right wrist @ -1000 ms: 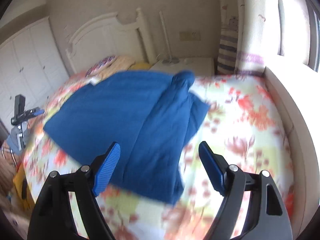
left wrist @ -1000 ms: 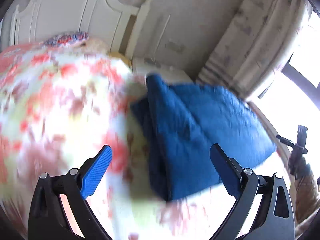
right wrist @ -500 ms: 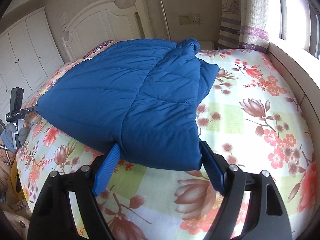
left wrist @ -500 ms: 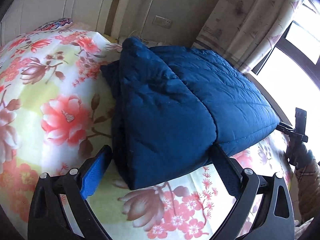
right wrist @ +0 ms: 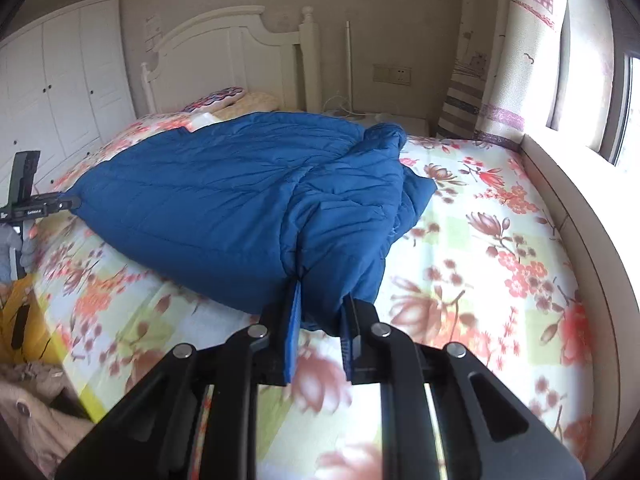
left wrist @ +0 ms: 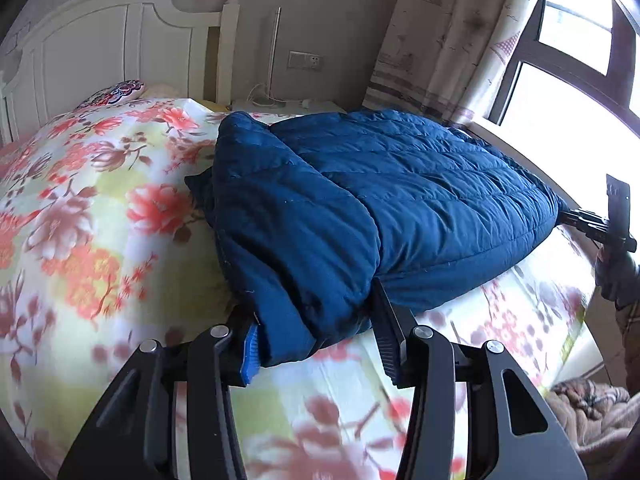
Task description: Fold large clothes
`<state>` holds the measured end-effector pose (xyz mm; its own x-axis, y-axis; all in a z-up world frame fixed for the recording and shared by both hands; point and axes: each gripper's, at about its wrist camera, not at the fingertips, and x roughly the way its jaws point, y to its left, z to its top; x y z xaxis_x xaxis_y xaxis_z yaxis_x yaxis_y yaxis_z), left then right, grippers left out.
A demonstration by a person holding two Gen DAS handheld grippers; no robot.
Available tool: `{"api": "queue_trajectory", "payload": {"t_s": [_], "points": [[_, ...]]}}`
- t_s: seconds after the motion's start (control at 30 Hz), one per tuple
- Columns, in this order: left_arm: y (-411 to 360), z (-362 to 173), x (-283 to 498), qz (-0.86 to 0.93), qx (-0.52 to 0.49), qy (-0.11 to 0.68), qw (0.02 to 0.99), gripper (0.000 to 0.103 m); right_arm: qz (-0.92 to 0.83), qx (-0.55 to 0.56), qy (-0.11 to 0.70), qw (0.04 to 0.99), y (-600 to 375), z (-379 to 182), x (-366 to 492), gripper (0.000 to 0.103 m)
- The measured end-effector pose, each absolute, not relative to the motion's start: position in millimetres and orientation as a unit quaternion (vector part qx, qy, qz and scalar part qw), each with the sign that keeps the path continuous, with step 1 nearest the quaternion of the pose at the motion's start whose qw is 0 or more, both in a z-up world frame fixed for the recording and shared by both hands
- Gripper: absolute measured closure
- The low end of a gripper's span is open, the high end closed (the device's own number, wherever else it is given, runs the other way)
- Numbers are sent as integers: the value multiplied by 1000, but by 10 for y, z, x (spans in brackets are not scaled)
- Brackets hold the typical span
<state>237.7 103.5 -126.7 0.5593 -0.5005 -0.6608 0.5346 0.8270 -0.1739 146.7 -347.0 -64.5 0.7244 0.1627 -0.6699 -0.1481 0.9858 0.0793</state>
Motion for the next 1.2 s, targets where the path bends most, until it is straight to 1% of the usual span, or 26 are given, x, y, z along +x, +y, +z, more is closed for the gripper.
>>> {"api": "queue_trajectory", "payload": {"t_s": [0.07, 0.2, 0.37, 0.4, 0.43, 0.47, 0.5, 0.53, 0.57, 0.6, 0.67, 0.73, 0.83, 0.93, 1.03, 1.1, 1.17, 1.2], "points": [[1151, -1288, 2112, -291, 24, 371, 882, 59, 93, 13, 366, 926, -3419, -649, 1098, 89], [1343, -1343, 1517, -288, 20, 370, 883, 59, 116, 40, 365, 923, -3369, -685, 448, 89], [1536, -1478, 1070, -282, -19, 366, 887, 58, 120, 48, 375, 918, -3296, -780, 4, 88], [1543, -1484, 1023, -280, -21, 363, 888, 55, 121, 53, 374, 918, -3306, -781, -30, 88], [1552, -1492, 980, -275, -21, 361, 891, 50, 118, 54, 376, 918, -3325, -770, -55, 82], [1577, -1504, 953, -262, -20, 360, 895, 41, 113, 52, 378, 918, -3349, -752, -65, 75], [1593, -1491, 970, -247, -15, 361, 899, 24, 99, 46, 374, 921, -3395, -689, -83, 55], [1632, -1458, 952, -225, -9, 355, 907, 17, 79, 44, 357, 930, -3473, -580, -109, 45], [1692, -1386, 915, -204, -7, 337, 919, 11, 67, 52, 340, 937, -3550, -464, -129, 43], [1775, -1264, 866, -189, -13, 311, 931, 10, 55, 63, 321, 943, -3629, -335, -152, 42], [1942, -991, 799, -172, -39, 258, 950, 8, 25, 70, 278, 958, -3704, -31, -161, 31], [1988, -697, 841, -151, -51, 212, 964, 7, 22, 58, 250, 966, -3625, 222, -9, 29], [1757, -310, 1151, -146, -49, 190, 970, 7, 40, 47, 240, 969, -3290, 476, 516, 26], [1254, -136, 1640, -123, -17, 231, 965, 7, 74, 25, 246, 966, -2804, 598, 1202, 24], [666, -233, 2252, -103, 51, 291, 950, 7, 99, -5, 286, 953, -2268, 574, 1914, 24], [413, -372, 2551, -102, 60, 329, 937, 7, 92, -56, 310, 945, -1931, 477, 2340, 25], [211, -529, 2804, -93, 74, 356, 927, 7, 81, -85, 332, 936, -1795, 325, 2587, 32], [138, -609, 2890, -90, 81, 364, 923, 7, 72, -98, 342, 932, -1772, 220, 2705, 33]]}}
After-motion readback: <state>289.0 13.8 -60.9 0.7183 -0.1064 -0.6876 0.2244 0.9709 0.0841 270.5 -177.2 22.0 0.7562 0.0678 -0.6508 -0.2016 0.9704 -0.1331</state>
